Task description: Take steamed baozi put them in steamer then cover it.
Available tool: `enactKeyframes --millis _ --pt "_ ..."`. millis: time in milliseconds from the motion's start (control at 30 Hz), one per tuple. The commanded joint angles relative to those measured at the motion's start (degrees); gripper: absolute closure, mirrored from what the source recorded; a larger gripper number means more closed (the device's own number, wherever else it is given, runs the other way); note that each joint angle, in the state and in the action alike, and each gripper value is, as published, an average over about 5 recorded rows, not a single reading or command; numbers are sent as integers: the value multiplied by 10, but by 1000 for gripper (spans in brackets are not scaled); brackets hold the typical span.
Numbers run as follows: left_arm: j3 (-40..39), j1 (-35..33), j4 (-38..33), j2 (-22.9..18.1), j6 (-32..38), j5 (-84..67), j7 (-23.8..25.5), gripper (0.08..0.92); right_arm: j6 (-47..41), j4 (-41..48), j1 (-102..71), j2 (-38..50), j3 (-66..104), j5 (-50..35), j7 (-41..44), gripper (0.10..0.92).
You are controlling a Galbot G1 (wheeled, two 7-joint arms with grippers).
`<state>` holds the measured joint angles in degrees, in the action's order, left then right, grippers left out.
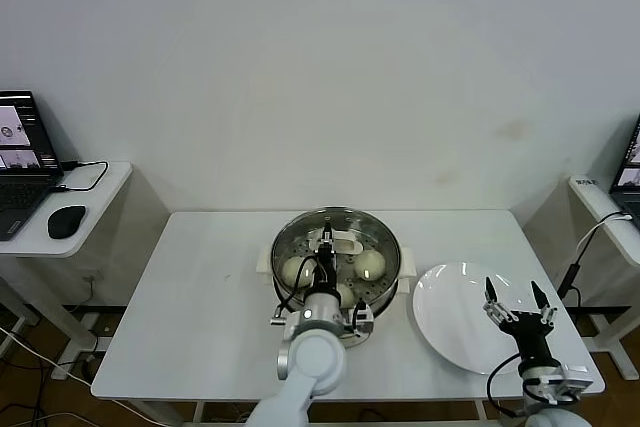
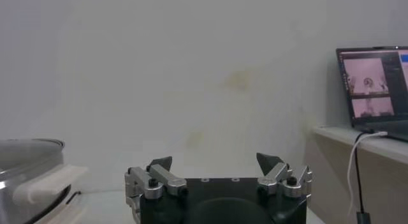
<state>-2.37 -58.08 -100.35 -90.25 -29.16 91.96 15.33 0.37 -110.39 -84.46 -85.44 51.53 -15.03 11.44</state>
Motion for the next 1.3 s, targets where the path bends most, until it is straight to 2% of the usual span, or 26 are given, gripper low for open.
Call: enactKeyframes --millis 33,533,733,800,900,967,1067,1200,1300 --pt "-2 -7 -22 3 3 -6 6 790 1 0 0 -1 0 1 0 202" --pt "-24 -55 -122 26 2 -16 13 357 -2 4 -2 0 -1 5 -1 203" --pt "-12 -90 -180 41 6 -70 16 203 -14 4 -10 -3 -19 1 -4 202" --pt "6 -105 -211 47 9 -110 9 184 -20 4 -13 -2 -27 -5 -10 203" --pt "55 -131 -266 58 23 -249 -30 178 -34 5 -16 1 -38 -15 -22 203" --pt "97 -158 -297 69 51 -372 -72 177 -44 8 -19 5 -47 -21 -31 203" --pt "166 -209 -330 81 102 -534 -109 177 -48 10 -28 18 -65 -24 -41 202" --pt "277 -259 -342 87 155 -719 -115 177 -44 8 -52 46 -86 -23 -51 203" --pt "354 -283 -323 84 178 -814 -114 177 -43 8 -69 70 -93 -18 -64 202"
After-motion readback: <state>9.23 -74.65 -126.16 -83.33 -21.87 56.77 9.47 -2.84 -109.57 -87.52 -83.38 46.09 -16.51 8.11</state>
